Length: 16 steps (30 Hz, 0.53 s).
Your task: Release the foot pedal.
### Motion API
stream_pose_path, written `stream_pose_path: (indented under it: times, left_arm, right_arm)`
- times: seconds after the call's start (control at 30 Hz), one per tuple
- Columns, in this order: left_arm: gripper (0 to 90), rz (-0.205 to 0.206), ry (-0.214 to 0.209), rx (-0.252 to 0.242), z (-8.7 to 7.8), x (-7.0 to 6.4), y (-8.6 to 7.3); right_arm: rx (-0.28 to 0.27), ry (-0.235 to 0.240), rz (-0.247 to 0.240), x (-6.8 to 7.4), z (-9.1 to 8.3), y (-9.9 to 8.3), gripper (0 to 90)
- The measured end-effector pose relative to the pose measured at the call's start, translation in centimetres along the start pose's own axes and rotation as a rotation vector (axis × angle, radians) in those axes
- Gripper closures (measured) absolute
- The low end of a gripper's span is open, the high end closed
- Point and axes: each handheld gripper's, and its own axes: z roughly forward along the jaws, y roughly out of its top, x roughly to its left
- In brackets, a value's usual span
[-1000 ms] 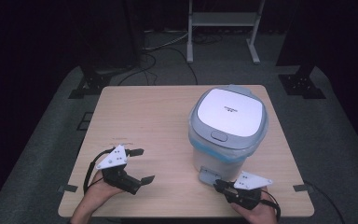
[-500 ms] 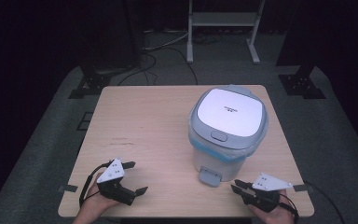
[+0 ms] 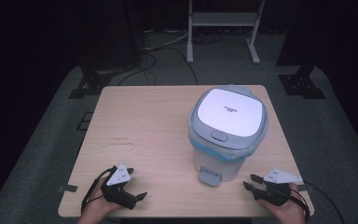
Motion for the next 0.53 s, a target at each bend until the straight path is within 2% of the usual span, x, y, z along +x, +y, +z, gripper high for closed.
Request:
stream_pose_path:
  times: [0.13, 0.3, 0.47, 0.53]
  left_arm:
    - [0.0, 0.003, 0.002, 0.022, 0.4, 0.0, -0.2]
    - [0.0, 0.004, 0.006, 0.052, 0.7, 0.1, -0.3]
    - [0.0, 0.002, 0.018, 0.064, 0.8, 0.1, -0.2]
    - [0.0, 0.012, 0.039, 0.056, 0.8, 0.1, -0.2]
  right_arm:
    - [0.014, -0.022, 0.023, -0.8, 0.3, -0.2, 45.3]
    - [0.038, -0.049, 0.06, -1.5, 0.5, -0.1, 41.2]
    - [0.042, -0.064, 0.06, -1.5, 0.6, -0.1, 36.6]
    - [0.047, -0.081, 0.06, -1.5, 0.7, 0.0, 34.8]
